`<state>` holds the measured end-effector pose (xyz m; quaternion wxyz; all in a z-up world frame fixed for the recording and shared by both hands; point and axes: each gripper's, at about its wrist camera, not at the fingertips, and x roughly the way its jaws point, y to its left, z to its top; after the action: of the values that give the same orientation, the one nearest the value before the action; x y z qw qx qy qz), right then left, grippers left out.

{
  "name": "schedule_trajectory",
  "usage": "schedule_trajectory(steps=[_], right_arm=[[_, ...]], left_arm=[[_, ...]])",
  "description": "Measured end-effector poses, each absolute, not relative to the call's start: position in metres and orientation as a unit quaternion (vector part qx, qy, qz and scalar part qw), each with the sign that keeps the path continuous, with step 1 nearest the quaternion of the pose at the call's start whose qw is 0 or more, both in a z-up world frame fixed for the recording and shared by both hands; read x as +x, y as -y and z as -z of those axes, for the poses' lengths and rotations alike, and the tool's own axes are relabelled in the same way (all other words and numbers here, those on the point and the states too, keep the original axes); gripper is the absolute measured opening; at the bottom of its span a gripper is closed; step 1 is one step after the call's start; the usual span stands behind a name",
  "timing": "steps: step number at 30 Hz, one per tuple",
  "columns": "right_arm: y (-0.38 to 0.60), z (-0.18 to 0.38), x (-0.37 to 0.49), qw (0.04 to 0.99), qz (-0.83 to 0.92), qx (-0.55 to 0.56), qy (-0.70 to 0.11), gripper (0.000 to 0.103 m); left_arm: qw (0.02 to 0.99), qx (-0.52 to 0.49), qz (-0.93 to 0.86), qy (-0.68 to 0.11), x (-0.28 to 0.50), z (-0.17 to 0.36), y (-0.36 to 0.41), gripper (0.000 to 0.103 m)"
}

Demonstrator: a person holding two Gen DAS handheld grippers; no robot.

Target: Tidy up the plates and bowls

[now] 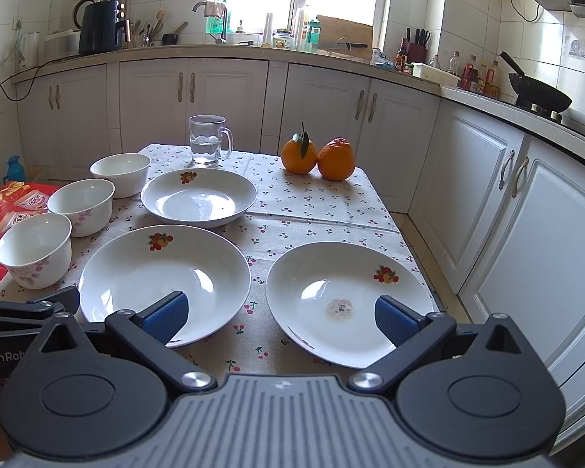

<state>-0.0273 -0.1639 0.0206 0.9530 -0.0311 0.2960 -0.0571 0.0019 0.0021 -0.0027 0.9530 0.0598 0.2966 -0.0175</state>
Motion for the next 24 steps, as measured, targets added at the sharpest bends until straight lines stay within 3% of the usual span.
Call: schedule_trajectory(steps=[24], right_arm=[[0.195,-0.025,-0.018,0.956,0.04,-0.026,-0.291,0.103]], left_arm=[[0.951,0.075,0.073,-0.29,0.026,-0.007,0.004,0.102]])
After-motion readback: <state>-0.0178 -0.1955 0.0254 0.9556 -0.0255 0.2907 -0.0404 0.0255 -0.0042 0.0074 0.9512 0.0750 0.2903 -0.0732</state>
